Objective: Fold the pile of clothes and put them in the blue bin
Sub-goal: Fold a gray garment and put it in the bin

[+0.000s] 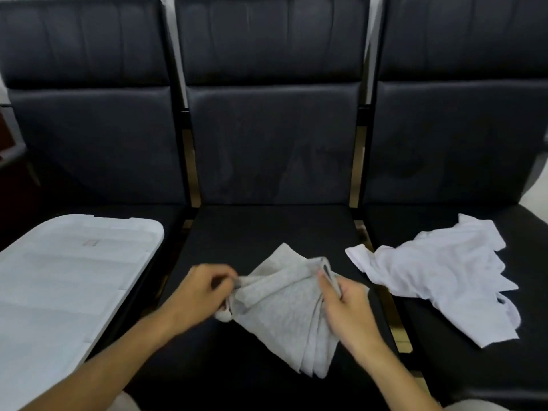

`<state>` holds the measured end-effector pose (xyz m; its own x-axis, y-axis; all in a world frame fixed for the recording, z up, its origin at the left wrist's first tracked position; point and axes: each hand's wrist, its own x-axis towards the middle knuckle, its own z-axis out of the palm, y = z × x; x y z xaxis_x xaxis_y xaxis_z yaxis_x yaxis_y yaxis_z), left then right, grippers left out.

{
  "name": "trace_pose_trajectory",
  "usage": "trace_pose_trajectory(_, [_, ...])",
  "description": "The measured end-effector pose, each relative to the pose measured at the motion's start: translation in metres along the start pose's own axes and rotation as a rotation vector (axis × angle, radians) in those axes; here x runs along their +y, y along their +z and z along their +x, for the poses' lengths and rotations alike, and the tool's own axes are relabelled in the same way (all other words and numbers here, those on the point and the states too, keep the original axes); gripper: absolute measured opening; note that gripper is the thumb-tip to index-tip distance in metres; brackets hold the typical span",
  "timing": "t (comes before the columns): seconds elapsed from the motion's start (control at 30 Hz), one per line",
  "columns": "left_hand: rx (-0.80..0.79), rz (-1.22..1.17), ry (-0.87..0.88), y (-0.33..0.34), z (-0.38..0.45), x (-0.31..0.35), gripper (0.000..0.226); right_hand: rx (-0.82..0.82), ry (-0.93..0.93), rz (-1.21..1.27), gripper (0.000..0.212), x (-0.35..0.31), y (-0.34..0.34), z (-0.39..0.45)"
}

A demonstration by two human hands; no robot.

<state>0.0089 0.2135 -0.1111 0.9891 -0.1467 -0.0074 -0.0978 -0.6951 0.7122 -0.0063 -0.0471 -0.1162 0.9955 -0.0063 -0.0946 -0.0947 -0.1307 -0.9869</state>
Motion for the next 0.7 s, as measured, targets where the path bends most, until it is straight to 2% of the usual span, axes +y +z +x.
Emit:
trace_pose_trajectory(0.1, [0.125,-0.188,0.015,0.007,0.056,0.034,0.022,0.180,0.005,-0.034,0.047,0.012,-0.033,0.028])
trace_pose_trajectory(0.13, [0.158,-0.259,-0.041,0.015,0.075,0.040,0.018,0.212,0.029,-0.085,0.043,0.022,-0.046,0.038])
trace_pose_trajectory(0.2, [0.163,-0.326,-0.254,0.034,0.102,0.037,0.026,0.173,0.127,-0.316,0.033,0.044,-0.068,0.052])
trace_pose_trajectory(0.3, [-0.087,-0.117,-0.514,0.067,0.111,0.008,0.066,0.161,0.213,-0.547,0.027,0.072,-0.082,0.062])
trace_pose_trajectory(0.37, [-0.216,0.052,-0.528,0.085,0.106,-0.009,0.083,0.178,0.225,-0.561,0.033,0.078,-0.075,0.067])
trace_pose_trajectory(0.43, [-0.250,0.071,-0.491,0.092,0.105,-0.018,0.080,0.170,0.233,-0.624,0.044,0.083,-0.064,0.072])
trace_pose_trajectory(0.5, [-0.275,-0.031,-0.528,0.089,0.107,-0.014,0.071,0.143,0.267,-0.632,0.053,0.084,-0.054,0.075])
trace_pose_trajectory(0.57, [-0.349,-0.156,-0.602,0.079,0.108,-0.012,0.063,0.093,0.337,-0.584,0.040,0.076,-0.047,0.073])
trace_pose_trajectory(0.63, [-0.427,-0.351,-0.636,0.063,0.101,-0.008,0.074,0.031,0.370,-0.523,0.023,0.066,-0.044,0.069])
trace_pose_trajectory(0.7, [-0.452,-0.574,-0.627,0.046,0.086,-0.007,0.081,-0.024,0.345,-0.358,0.009,0.054,-0.042,0.062])
